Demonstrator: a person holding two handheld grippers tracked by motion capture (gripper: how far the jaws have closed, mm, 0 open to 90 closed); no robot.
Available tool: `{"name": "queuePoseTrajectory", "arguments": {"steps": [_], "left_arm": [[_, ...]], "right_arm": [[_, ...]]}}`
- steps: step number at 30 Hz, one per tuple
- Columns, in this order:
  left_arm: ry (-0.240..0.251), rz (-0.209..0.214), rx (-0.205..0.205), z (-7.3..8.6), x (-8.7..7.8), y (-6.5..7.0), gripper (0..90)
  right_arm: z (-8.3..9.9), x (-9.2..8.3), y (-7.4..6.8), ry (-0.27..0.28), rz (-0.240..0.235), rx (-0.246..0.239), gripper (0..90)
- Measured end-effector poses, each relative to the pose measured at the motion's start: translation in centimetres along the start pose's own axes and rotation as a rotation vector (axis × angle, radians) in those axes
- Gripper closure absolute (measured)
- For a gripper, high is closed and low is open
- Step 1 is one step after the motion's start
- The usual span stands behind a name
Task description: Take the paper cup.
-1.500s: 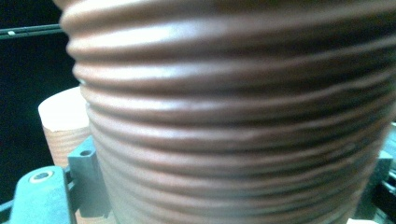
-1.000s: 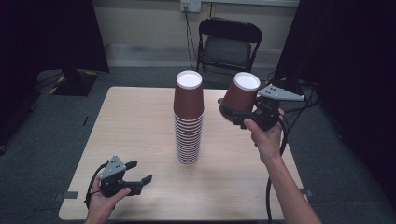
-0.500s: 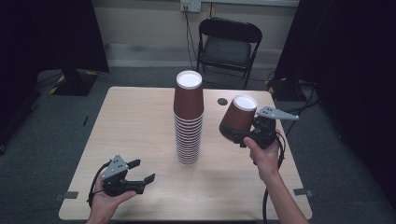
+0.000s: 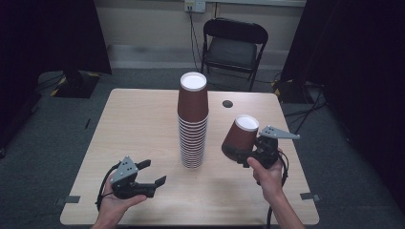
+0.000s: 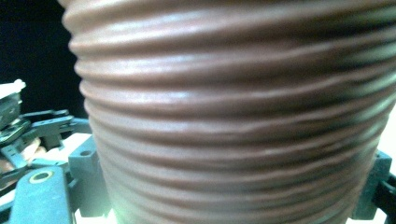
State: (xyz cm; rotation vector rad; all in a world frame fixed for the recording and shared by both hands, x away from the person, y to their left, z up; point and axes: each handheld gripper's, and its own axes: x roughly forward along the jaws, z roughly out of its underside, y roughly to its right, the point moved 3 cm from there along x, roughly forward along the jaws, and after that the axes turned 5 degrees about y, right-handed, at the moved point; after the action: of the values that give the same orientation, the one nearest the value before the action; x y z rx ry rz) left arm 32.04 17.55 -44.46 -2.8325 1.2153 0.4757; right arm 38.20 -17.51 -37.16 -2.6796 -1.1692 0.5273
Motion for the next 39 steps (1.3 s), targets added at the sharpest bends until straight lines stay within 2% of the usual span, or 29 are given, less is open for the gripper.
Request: {"name": "queuePoseTrajectory", "arguments": {"steps": [3,4,7,8,9,10,11,13,14,15,16,20,23,26,29,31,32,33,35,38,39], "left_arm": [[0.014,0.019,0.012,-0.4,0.5,0.5,23.6],[0.007,0.01,0.02,-0.6,0.6,0.7,24.3],[0.019,0.044,0.02,-1.4,1.1,1.2,25.4],[0.044,0.06,0.007,-1.9,1.4,1.4,25.4],[0.065,0.08,-0.017,-2.3,1.7,1.7,25.4],[0.075,0.111,-0.012,-2.8,2.1,2.1,27.6],[0.075,0.111,-0.012,-2.8,2.1,2.1,28.9],[0.081,0.138,0.0,-3.1,2.8,2.8,28.5],[0.076,0.15,0.004,-3.2,3.1,3.1,27.0],[0.075,0.16,0.009,-3.2,3.4,3.3,27.0],[0.075,0.169,0.007,-3.2,3.7,3.7,27.0],[0.089,0.193,0.005,-3.2,4.7,4.8,28.7],[0.101,0.231,0.005,-3.2,5.2,5.3,30.8],[0.109,0.254,0.016,-3.2,5.7,5.8,29.0],[0.123,0.261,0.005,-3.4,5.9,6.2,26.3],[0.127,0.262,0.018,-3.4,6.2,6.4,26.7],[0.127,0.254,0.022,-3.3,6.3,6.5,27.8],[0.13,0.252,0.031,-3.3,6.3,6.5,32.7],[0.159,0.227,0.058,-3.4,6.5,6.6,39.1],[0.208,0.19,0.047,-3.5,6.7,6.6,42.3],[0.222,0.165,0.058,-3.5,6.7,6.5,42.0]], "right_arm": [[0.9,0.1,-0.5,-0.019,-0.032,0.026,13.1],[1.2,0.1,-0.7,-0.027,-0.042,0.033,13.1],[1.4,0.0,-1.3,-0.03,-0.06,0.042,13.1],[1.6,-0.2,-1.7,-0.015,-0.08,0.06,13.2],[1.6,-0.2,-1.7,-0.015,-0.08,0.06,13.2],[1.8,-0.3,-2.1,-0.012,-0.087,0.071,13.1],[1.8,-0.3,-2.1,-0.012,-0.087,0.071,13.1],[2.2,-0.2,-2.5,-0.017,-0.107,0.084,13.1],[2.6,0.0,-2.9,-0.021,-0.13,0.113,13.2],[2.6,0.0,-2.9,-0.021,-0.13,0.113,13.2],[2.9,0.3,-3.2,-0.029,-0.145,0.137,13.2],[3.0,0.6,-3.7,-0.035,-0.163,0.146,13.2],[3.1,0.8,-4.0,-0.036,-0.181,0.157,13.2],[3.4,1.0,-4.6,-0.043,-0.176,0.141,13.1],[3.5,1.0,-5.0,-0.046,-0.184,0.14,13.1],[3.5,1.0,-5.3,-0.046,-0.197,0.145,13.1],[3.5,0.9,-5.4,-0.044,-0.2,0.147,13.1],[3.5,0.9,-5.6,-0.044,-0.205,0.149,13.0],[3.5,1.0,-5.8,-0.04,-0.205,0.15,13.0],[3.6,1.2,-6.0,-0.039,-0.228,0.189,13.0],[3.7,1.3,-6.0,-0.039,-0.234,0.202,13.0]]}}
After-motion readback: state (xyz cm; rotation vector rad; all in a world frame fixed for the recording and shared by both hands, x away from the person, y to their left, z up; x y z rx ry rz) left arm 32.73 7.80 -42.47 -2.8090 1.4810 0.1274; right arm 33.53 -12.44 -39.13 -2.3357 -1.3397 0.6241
